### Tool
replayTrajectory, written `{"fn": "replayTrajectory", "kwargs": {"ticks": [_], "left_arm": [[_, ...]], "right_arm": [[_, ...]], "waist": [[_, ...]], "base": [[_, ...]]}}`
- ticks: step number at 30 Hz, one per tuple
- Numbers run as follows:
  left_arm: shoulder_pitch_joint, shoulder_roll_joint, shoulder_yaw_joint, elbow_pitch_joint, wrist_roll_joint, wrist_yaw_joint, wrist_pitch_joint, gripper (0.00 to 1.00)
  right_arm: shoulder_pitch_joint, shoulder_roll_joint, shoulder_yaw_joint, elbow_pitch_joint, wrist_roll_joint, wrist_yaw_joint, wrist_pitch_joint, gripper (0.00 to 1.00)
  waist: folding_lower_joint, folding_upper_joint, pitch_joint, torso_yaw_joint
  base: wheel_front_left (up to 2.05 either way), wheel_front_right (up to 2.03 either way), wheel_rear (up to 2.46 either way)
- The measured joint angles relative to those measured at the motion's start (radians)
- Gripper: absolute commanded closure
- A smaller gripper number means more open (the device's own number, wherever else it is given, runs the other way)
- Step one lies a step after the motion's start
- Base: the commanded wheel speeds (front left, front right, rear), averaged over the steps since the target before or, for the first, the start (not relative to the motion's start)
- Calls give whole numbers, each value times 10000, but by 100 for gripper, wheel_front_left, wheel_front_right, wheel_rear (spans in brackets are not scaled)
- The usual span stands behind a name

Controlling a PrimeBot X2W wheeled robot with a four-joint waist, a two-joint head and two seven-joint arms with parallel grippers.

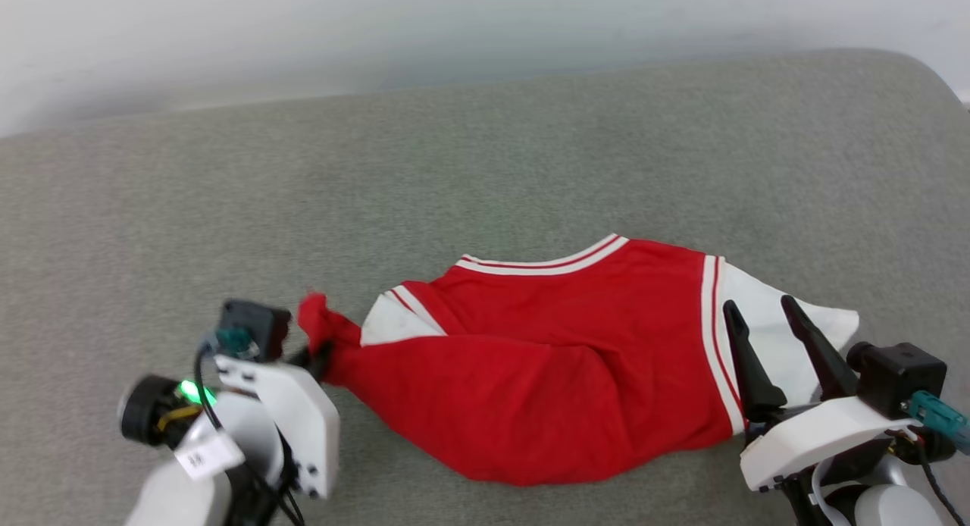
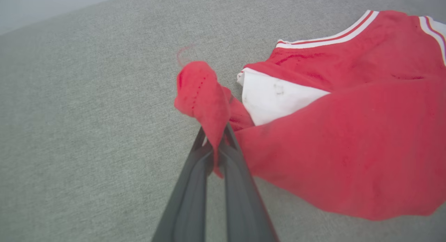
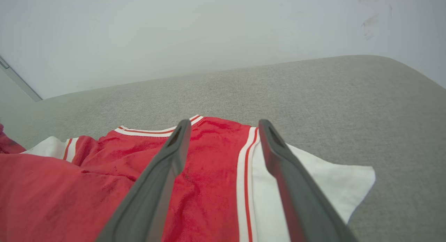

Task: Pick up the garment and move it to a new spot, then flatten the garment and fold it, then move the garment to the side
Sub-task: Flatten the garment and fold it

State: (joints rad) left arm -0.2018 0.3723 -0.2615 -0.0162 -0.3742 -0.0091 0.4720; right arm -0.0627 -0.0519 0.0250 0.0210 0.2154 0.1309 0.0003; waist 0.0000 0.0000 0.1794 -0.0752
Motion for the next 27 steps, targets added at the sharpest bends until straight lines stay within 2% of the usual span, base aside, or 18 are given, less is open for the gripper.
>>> {"fn": "replayTrajectory", "kwargs": {"ticks": [3, 8, 13, 18, 19, 20, 23, 27], "left_arm": [[816, -107, -249, -880, -6, 151, 102, 100], [2154, -267, -713, -1463, -330, 286, 727, 100], [3189, -575, -1162, -1060, -840, 351, 1166, 100], [3471, -966, -1434, -207, -1066, 368, 1149, 100], [3468, -1020, -1459, -107, -1087, 360, 1108, 29], [3447, -1057, -1453, -48, -1062, 360, 968, 0], [3265, -1074, -1436, -79, -815, 407, 495, 0], [2748, -1116, -1035, -652, -385, 713, -554, 0]], "right_arm": [[129, 4, -132, -236, -40, 0, 140, 0], [296, 6, -94, -681, -125, 0, 468, 0], [407, 8, 35, -1158, -173, 0, 746, 0], [563, 6, 44, -1430, -169, 0, 901, 0], [601, 6, 29, -1475, -167, 0, 943, 0], [659, 6, 8, -1484, -157, 0, 974, 0], [760, 6, -50, -1544, -138, 0, 986, 0], [906, 6, -105, -1599, -115, 0, 1030, 0]], "waist": [[0, 0, -186, 283], [0, 0, -425, 685], [0, 0, -570, 820], [0, 0, -685, 831], [0, 0, -709, 836], [0, 0, -743, 845], [0, 0, -856, 868], [0, 0, -1057, 882]], "base": [[0, 0, 0], [0, 0, 0], [0, 0, 0], [0, 0, 0], [0, 0, 0], [0, 0, 0], [0, 0, 0], [0, 0, 0]]}}
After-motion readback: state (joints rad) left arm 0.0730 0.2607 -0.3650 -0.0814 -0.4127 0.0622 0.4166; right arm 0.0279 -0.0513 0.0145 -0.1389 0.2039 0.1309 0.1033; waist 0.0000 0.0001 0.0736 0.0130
